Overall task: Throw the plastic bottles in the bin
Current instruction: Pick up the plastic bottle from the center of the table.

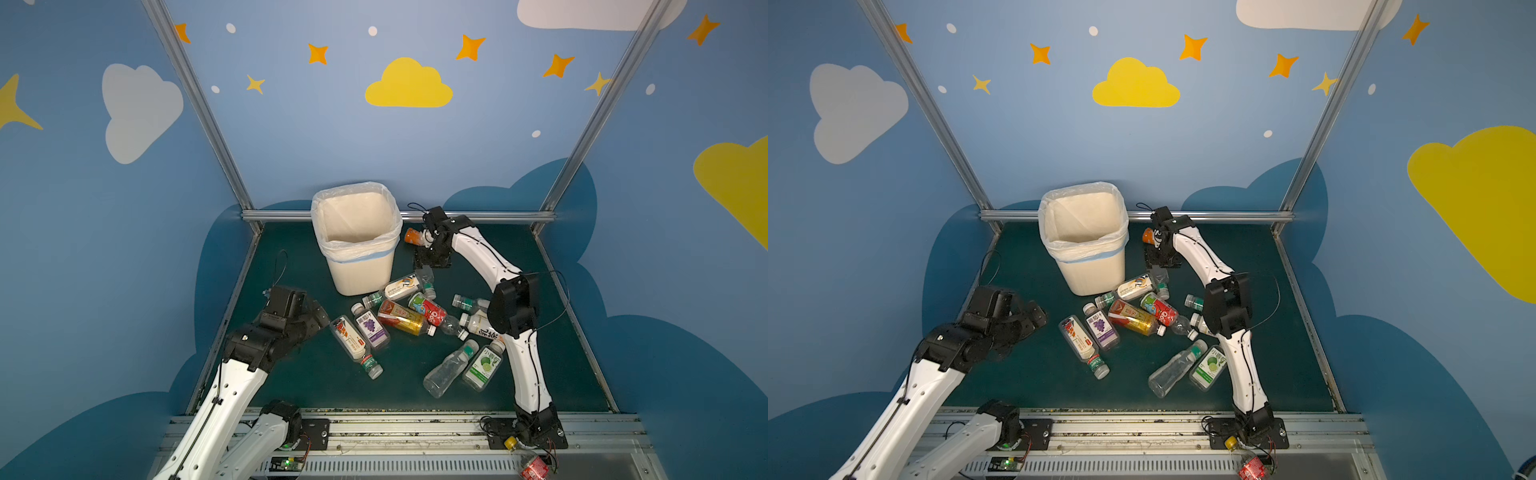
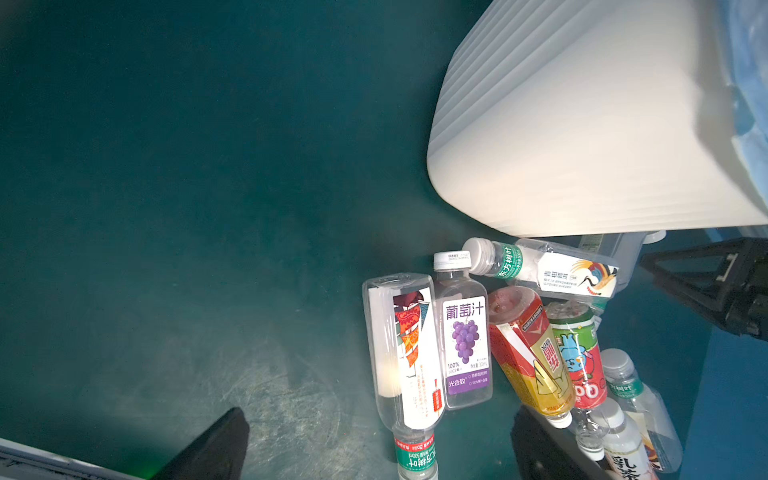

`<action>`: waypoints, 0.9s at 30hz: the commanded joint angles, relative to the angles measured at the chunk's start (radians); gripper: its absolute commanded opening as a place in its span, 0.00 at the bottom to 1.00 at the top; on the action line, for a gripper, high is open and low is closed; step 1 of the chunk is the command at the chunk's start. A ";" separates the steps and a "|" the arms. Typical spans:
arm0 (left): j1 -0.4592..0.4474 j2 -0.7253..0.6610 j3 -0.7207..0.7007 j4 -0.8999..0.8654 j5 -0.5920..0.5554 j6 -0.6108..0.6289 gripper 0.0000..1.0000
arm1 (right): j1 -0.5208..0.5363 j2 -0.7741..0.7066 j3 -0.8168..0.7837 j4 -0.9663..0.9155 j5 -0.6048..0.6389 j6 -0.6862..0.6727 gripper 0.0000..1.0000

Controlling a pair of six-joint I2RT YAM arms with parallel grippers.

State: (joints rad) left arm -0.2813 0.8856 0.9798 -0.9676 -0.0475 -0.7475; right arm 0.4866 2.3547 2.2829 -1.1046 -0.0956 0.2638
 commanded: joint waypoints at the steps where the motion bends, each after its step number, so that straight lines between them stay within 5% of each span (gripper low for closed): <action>1: 0.006 0.077 0.084 -0.003 -0.014 0.065 1.00 | 0.000 0.043 0.065 -0.076 0.070 -0.003 0.76; 21: 0.020 0.338 0.272 -0.181 -0.079 0.236 1.00 | 0.011 0.209 0.195 -0.043 0.111 0.038 0.75; 27: 0.020 0.357 0.304 -0.188 -0.002 0.363 1.00 | -0.003 0.218 0.196 -0.036 0.116 0.058 0.66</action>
State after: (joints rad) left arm -0.2665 1.2335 1.2575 -1.1217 -0.0761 -0.4641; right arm 0.4908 2.5542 2.4538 -1.1309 0.0082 0.3000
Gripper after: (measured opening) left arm 0.996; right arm 0.670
